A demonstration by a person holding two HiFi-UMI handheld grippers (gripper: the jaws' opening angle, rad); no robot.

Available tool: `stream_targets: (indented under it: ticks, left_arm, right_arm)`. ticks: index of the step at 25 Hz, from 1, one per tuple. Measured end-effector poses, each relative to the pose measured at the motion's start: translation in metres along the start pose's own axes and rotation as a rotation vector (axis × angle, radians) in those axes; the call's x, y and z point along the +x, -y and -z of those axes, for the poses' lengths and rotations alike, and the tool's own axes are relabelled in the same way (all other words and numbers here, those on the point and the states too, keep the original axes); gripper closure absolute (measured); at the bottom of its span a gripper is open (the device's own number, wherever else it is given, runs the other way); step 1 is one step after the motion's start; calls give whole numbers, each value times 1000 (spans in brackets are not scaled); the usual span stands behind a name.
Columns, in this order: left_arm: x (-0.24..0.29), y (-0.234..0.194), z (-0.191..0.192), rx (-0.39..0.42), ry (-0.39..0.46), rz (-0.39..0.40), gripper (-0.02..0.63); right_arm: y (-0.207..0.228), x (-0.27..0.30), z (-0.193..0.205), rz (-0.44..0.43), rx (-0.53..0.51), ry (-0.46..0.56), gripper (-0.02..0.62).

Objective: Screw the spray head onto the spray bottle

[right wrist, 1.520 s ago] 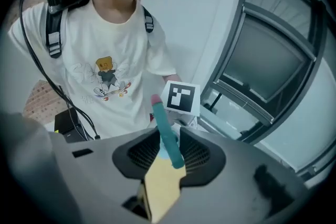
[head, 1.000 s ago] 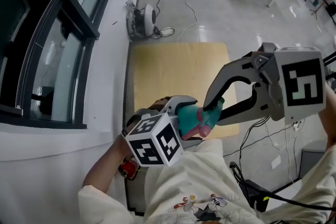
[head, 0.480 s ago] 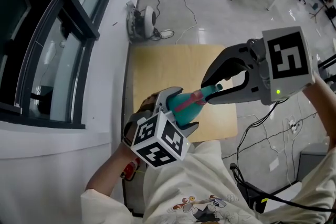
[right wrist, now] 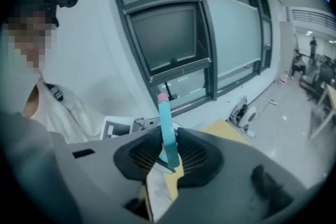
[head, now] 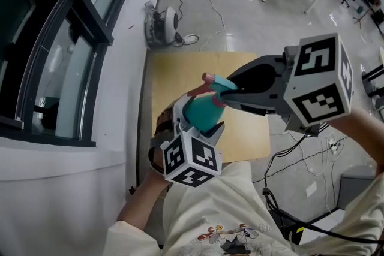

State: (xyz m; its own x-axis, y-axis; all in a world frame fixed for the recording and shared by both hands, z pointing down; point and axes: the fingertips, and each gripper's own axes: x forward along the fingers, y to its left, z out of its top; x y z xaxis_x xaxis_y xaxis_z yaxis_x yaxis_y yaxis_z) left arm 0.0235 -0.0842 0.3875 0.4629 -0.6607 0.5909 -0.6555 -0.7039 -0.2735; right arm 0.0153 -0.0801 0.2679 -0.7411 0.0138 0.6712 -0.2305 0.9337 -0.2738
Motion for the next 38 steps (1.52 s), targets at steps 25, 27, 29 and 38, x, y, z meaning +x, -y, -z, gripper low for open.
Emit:
stream_targets:
  ticks: [25, 27, 29, 38]
  left_arm:
    - [4, -27, -1, 37, 130, -71, 179]
    - [4, -24, 5, 91, 147, -11, 179]
    - [4, -15, 9, 142, 162, 61, 179]
    - [5, 33, 36, 286, 171, 315, 179]
  right_arm:
    - [-2, -40, -24, 222, -441, -28, 388]
    - [-6, -38, -25, 195, -602, -62, 389]
    - [-8, -35, -21, 162, -755, -96, 390]
    - [-17, 4, 29, -51, -1125, -295, 390]
